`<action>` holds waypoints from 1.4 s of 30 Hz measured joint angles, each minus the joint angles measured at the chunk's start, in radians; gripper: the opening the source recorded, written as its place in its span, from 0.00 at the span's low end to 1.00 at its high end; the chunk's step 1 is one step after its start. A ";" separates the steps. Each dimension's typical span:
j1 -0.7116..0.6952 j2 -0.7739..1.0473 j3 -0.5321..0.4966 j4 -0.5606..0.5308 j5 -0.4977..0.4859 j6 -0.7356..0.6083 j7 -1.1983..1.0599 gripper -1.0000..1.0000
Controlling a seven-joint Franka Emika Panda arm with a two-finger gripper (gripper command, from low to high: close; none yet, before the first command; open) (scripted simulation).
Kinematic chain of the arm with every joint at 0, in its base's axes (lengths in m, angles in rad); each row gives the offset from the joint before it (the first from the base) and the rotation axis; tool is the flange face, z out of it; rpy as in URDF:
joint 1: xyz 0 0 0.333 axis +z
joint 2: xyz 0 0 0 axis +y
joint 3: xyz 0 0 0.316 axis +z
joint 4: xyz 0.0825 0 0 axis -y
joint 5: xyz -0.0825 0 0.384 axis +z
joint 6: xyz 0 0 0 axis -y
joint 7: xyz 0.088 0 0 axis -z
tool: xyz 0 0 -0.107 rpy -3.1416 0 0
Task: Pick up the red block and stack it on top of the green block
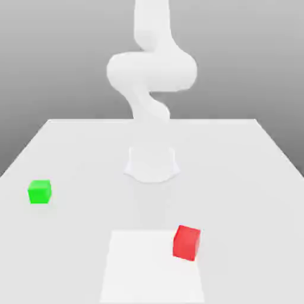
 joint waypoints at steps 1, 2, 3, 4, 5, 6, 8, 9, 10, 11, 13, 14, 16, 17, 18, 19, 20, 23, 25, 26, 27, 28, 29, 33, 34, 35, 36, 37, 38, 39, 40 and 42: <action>0.025 0.026 -0.021 -0.016 0.012 0.015 -0.041 0.50; 0.047 0.052 -0.040 -0.031 0.024 0.030 -0.081 0.50; 0.067 0.078 -0.056 -0.046 0.038 0.044 -0.121 0.50; 0.090 0.104 -0.074 -0.060 0.048 0.058 -0.159 0.50; 0.111 0.130 -0.089 -0.075 0.060 0.072 -0.198 0.50; 0.132 0.156 -0.104 -0.089 0.071 0.086 -0.236 0.50; 0.171 0.208 -0.130 -0.118 0.093 0.114 -0.311 0.50; 0.188 0.235 -0.139 -0.133 0.104 0.127 -0.349 0.50; 0.206 0.261 -0.149 -0.147 0.115 0.141 -0.387 0.50; 0.224 0.288 -0.159 -0.161 0.125 0.155 -0.424 0.50; 0.257 0.340 -0.174 -0.190 0.143 0.182 -0.497 0.50; 0.272 0.367 -0.179 -0.205 0.152 0.196 -0.533 0.50; 0.301 0.418 -0.189 -0.233 0.166 0.224 -0.602 0.50; 0.314 0.443 -0.192 -0.248 0.171 0.238 -0.636 0.50; 0.325 0.468 -0.194 -0.262 0.175 0.252 -0.668 0.50; 0.336 0.493 -0.195 -0.277 0.178 0.266 -0.700 0.50; 0.346 0.517 -0.195 -0.291 0.179 0.281 -0.730 0.50; 0.368 0.585 -0.191 -0.336 0.169 0.326 -0.812 0.50; 0.376 0.626 -0.185 -0.366 0.148 0.357 -0.857 0.50; 0.379 0.645 -0.182 -0.381 0.132 0.372 -0.875 0.50; 0.382 0.664 -0.179 -0.396 0.113 0.388 -0.891 0.50; 0.384 0.681 -0.178 -0.411 0.088 0.404 -0.903 0.50; 0.385 0.697 -0.177 -0.426 0.058 0.420 -0.911 0.50; 0.381 0.748 -0.178 -0.452 -0.019 0.469 -0.926 0.50; 0.380 0.759 -0.177 -0.449 -0.017 0.479 -0.930 0.50; 0.379 0.771 -0.174 -0.446 -0.015 0.489 -0.934 0.50; 0.380 0.784 -0.172 -0.443 -0.007 0.500 -0.941 0.50; 0.379 0.797 -0.169 -0.439 0.001 0.511 -0.948 0.50; 0.378 0.810 -0.166 -0.436 0.010 0.522 -0.955 0.50; 0.376 0.825 -0.161 -0.434 0.020 0.534 -0.963 0.50; 0.373 0.839 -0.156 -0.431 0.032 0.547 -0.972 0.50; 0.365 0.871 -0.143 -0.427 0.056 0.573 -0.989 0.50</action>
